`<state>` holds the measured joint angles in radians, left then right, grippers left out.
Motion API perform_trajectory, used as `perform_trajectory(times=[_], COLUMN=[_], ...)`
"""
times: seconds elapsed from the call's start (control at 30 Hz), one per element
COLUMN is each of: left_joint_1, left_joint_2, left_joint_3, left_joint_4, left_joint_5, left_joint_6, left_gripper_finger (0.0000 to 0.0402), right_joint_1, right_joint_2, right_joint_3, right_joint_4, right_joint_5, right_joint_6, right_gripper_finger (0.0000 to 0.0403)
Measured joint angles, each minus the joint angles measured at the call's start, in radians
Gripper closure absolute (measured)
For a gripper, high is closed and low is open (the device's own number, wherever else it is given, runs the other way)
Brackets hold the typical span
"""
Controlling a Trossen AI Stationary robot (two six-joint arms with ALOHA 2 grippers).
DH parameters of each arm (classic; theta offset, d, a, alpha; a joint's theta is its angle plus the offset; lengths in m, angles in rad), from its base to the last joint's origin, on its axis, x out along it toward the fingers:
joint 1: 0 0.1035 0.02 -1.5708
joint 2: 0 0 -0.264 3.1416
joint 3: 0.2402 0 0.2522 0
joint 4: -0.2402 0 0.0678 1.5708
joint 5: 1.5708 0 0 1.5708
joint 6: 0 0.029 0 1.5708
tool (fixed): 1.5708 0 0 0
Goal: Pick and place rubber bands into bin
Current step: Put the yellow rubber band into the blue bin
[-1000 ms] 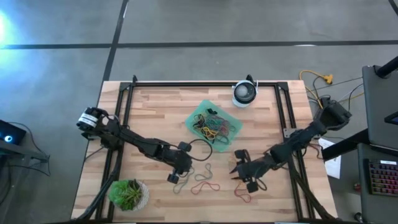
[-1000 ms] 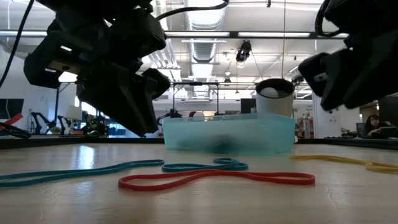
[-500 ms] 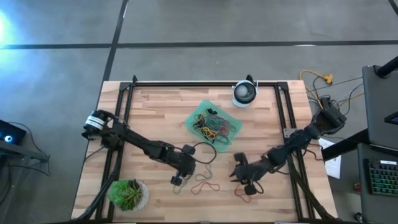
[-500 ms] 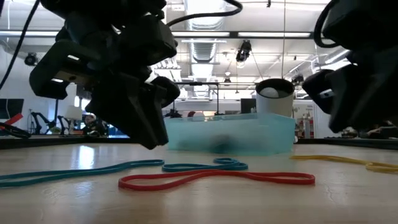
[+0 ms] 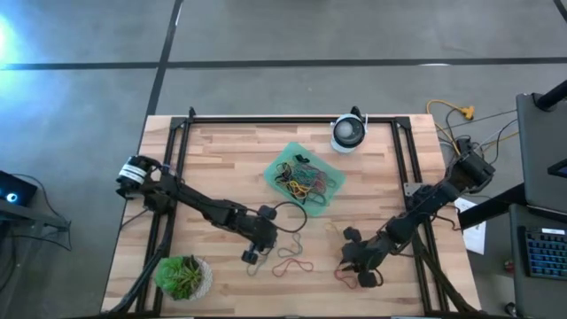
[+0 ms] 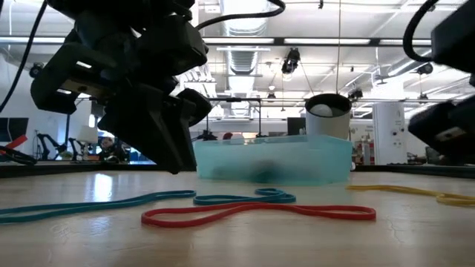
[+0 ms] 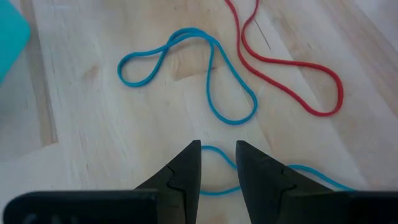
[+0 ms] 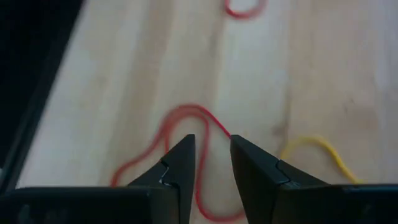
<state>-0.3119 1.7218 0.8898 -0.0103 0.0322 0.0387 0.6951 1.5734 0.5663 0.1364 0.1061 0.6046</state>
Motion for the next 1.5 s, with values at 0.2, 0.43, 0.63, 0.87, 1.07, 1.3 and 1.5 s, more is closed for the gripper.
perform_trajectory(times=[0.2, 0.43, 0.63, 0.87, 1.07, 1.3, 1.5], left_joint_1=[0.000, 0.000, 0.000, 0.000, 0.000, 0.000, 0.000], left_joint_2=[0.000, 0.000, 0.000, 0.000, 0.000, 0.000, 0.000], left_joint_3=[0.000, 0.000, -0.001, -0.001, -0.001, -0.001, -0.001], left_joint_4=[0.001, 0.000, 0.001, 0.000, 0.000, 0.001, 0.001], left_joint_5=[0.000, 0.000, 0.000, -0.001, -0.001, -0.001, -0.001], left_joint_6=[0.000, -0.001, -0.001, -0.001, -0.001, -0.001, -0.001], left_gripper_finger=[0.0317, 0.0317, 0.0317, 0.0317, 0.0317, 0.0317, 0.0317], right_joint_1=[0.008, 0.016, 0.030, 0.029, 0.029, 0.028, 0.027], right_joint_2=[0.000, 0.000, 0.002, 0.001, 0.001, 0.001, 0.037], right_joint_3=[0.000, 0.003, 0.035, 0.061, 0.061, 0.060, 0.060], right_joint_4=[-0.086, -0.093, -0.113, -0.168, -0.194, -0.212, -0.206], right_joint_5=[0.027, 0.030, 0.057, 0.117, 0.154, 0.218, 0.257], right_joint_6=[0.106, 0.125, 0.062, 0.023, 0.024, 0.017, 0.026], right_gripper_finger=[0.0319, 0.0319, 0.0322, 0.0330, 0.0328, 0.0332, 0.0330])
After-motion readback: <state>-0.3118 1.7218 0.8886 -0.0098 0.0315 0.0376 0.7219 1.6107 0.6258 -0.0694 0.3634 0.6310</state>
